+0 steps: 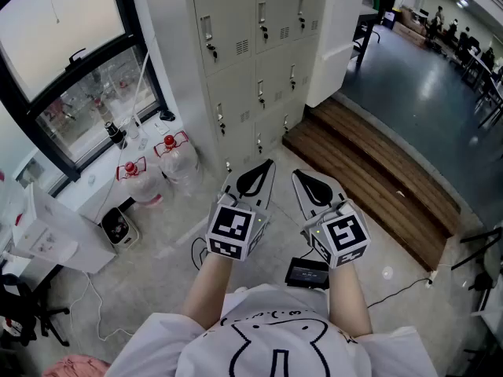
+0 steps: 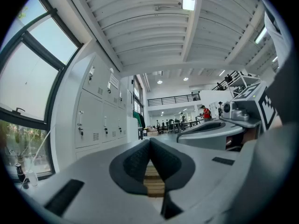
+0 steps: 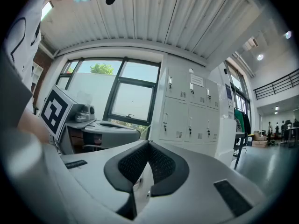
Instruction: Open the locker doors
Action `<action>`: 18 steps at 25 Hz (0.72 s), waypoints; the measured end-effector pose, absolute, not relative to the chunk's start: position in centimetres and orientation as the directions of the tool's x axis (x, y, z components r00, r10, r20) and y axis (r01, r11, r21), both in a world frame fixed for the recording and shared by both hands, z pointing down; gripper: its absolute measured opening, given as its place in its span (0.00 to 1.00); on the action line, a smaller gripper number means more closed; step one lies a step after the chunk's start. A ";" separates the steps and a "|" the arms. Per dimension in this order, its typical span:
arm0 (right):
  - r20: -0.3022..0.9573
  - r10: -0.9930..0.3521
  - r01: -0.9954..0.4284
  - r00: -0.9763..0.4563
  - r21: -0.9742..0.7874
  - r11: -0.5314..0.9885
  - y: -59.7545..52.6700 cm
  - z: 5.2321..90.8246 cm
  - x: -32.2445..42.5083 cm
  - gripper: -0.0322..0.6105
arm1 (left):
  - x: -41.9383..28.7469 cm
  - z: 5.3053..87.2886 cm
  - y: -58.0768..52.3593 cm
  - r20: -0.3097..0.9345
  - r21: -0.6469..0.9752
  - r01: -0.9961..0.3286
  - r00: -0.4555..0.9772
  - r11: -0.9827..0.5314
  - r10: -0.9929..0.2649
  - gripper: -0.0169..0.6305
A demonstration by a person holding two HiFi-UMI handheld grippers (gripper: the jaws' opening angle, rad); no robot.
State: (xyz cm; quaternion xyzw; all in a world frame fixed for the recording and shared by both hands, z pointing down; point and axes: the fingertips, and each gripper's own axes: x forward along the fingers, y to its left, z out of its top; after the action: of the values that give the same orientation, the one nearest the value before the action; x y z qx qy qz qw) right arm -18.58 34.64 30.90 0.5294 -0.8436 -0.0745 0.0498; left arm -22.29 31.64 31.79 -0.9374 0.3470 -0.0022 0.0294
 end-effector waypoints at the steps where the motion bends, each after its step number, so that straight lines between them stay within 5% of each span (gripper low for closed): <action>1: 0.003 -0.902 -0.888 -0.432 0.176 0.426 34.7 30.8 -18.4 0.08 | -22.1 31.6 31.8 -0.015 -0.061 -0.647 0.762 -0.760 -0.648 0.06; 18: 0.012 -0.885 -0.876 -0.465 0.141 0.462 33.2 33.0 -17.2 0.08 | -21.1 34.2 30.9 0.034 -0.031 -0.688 0.724 -0.725 -0.689 0.06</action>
State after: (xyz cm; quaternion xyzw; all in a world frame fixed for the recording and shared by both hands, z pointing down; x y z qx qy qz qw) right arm -17.17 33.22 32.97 0.5154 -0.8540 -0.0573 0.0417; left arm -21.09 30.91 34.24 -0.9285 0.3707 -0.0214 0.0082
